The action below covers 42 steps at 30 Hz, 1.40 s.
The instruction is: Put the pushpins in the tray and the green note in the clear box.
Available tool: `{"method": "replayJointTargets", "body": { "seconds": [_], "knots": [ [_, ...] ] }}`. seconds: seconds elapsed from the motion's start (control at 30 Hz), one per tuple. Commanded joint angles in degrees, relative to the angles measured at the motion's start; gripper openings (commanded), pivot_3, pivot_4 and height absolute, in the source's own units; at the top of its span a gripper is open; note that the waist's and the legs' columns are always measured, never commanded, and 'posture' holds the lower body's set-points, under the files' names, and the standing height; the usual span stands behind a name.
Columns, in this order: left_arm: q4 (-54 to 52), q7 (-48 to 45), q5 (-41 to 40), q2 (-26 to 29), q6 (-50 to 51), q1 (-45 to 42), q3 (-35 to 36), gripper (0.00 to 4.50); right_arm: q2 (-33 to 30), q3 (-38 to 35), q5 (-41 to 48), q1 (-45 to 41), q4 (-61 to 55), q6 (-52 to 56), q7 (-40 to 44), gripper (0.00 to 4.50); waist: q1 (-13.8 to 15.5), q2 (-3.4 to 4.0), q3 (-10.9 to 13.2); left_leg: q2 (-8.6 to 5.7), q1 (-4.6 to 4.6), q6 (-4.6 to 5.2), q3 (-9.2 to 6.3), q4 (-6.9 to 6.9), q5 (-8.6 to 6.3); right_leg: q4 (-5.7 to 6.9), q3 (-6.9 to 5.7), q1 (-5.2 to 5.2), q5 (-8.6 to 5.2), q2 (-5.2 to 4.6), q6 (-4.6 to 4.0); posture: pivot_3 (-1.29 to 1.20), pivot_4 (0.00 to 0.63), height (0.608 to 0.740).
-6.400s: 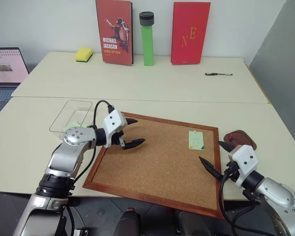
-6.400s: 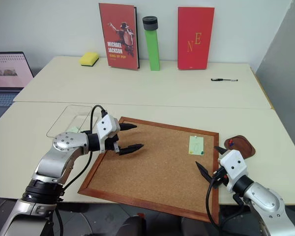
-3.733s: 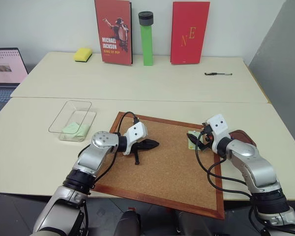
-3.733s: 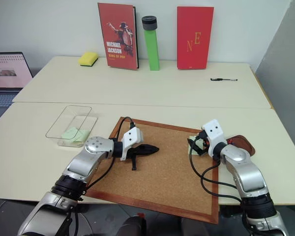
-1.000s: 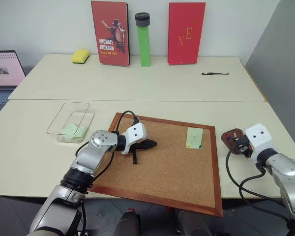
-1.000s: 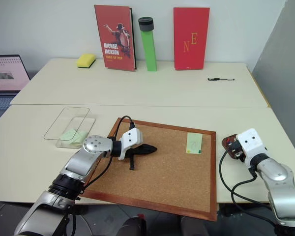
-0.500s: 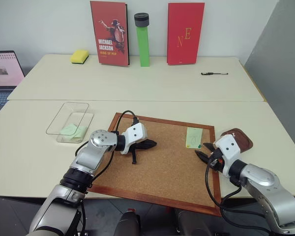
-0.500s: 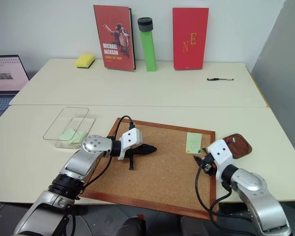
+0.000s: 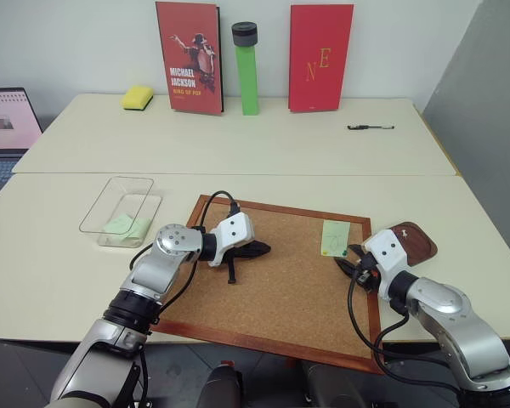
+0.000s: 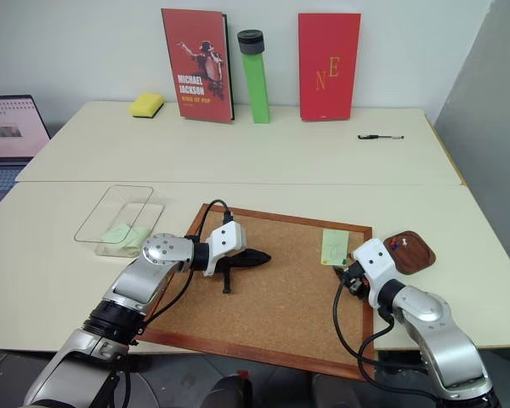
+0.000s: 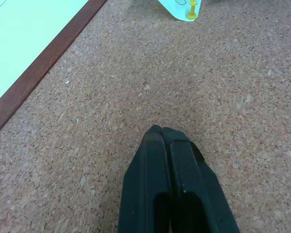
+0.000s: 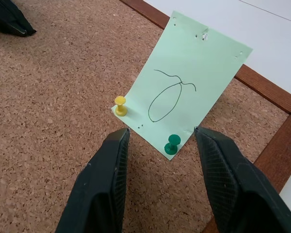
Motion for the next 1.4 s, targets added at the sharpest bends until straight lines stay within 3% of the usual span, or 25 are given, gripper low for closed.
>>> {"method": "replayJointTargets", "body": {
  "seconds": [0.03, 0.37, 0.9, 1.27, 1.4],
  "knots": [
    [2.2, 0.4, 2.6, 1.3, 0.4, 0.9, -0.8, 0.00, 0.0, -1.0, 0.3, -0.4, -0.6, -1.2, 0.0, 1.88, 0.0, 0.00, 0.0, 0.00, 0.00, 0.00, 0.00, 0.00, 0.00, 0.00, 0.00, 0.00, 0.00, 0.00, 0.00, 0.00, 0.150, 0.740],
    [2.4, 0.4, 2.8, 1.4, 0.0, 0.8, -0.8, 0.00, -0.3, -1.1, -0.1, 0.1, -0.2, -1.2, -0.2, 0.06, 0.0, 0.00, 0.0, 0.00, 0.00, 0.00, 0.00, -0.01, 0.00, 0.00, -0.01, 0.00, 0.00, 0.00, 0.00, 0.00, 0.150, 0.740],
    [3.1, 0.3, 3.2, 1.3, -0.6, 0.6, -0.8, 0.00, 1.0, -5.9, 5.2, -2.6, -4.8, -0.2, -0.1, 0.06, -0.1, 0.00, 0.0, 0.00, 0.00, 0.00, 0.00, -0.01, 0.00, -0.01, 0.01, -0.01, 0.00, 0.00, 0.00, 0.00, 0.150, 0.740],
    [3.2, 0.1, 3.4, 1.4, -0.7, 0.7, -0.9, 0.00, -0.5, -9.9, 8.5, -1.5, -8.9, 2.7, -0.5, 0.06, 0.0, 0.00, 0.0, 0.00, -0.02, 0.00, 0.00, -0.02, 0.00, -0.02, 0.00, -0.01, 0.00, 0.00, 0.00, 0.00, 0.150, 0.740],
    [3.1, 0.2, 3.4, 1.4, -0.6, 0.8, -0.8, 0.00, -3.9, -13.7, 6.4, 2.0, -8.4, 3.7, -0.7, 0.06, 0.0, 0.00, 0.0, 0.00, -0.02, 0.00, 0.00, -0.02, 0.00, -0.03, 0.00, -0.01, 0.00, 0.00, 0.00, 0.00, 0.150, 0.740]
  ]
}}
